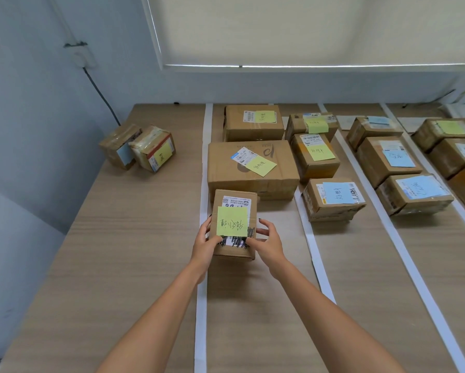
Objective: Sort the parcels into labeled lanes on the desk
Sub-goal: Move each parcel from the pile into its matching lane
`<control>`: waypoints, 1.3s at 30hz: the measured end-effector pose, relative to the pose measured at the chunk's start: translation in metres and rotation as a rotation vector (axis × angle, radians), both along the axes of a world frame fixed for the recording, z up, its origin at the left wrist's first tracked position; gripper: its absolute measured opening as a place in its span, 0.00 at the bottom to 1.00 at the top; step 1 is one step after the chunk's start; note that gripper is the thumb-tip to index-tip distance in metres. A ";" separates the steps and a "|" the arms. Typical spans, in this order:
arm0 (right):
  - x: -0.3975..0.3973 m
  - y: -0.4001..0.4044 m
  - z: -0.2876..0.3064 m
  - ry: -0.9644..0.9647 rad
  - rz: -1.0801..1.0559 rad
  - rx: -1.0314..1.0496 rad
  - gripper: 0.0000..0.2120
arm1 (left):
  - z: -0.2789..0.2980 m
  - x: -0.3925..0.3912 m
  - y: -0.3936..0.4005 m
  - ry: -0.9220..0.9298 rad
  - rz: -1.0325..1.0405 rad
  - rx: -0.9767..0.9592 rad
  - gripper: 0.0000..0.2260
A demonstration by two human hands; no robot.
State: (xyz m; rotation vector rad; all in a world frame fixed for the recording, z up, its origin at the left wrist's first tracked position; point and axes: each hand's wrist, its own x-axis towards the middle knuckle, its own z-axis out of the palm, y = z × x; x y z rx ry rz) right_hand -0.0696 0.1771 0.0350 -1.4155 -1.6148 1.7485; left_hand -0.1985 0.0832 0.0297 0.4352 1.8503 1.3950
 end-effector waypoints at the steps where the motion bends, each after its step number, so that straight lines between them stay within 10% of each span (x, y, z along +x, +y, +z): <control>1: 0.000 0.001 -0.001 0.005 0.012 0.007 0.31 | -0.001 0.001 0.000 0.013 0.003 -0.010 0.25; 28: -0.007 0.005 -0.026 -0.140 0.204 -0.027 0.30 | -0.018 -0.023 0.021 -0.081 0.002 -0.139 0.29; 39: -0.032 0.013 0.003 -0.141 0.047 0.300 0.24 | 0.011 -0.054 0.000 0.065 0.131 -0.076 0.26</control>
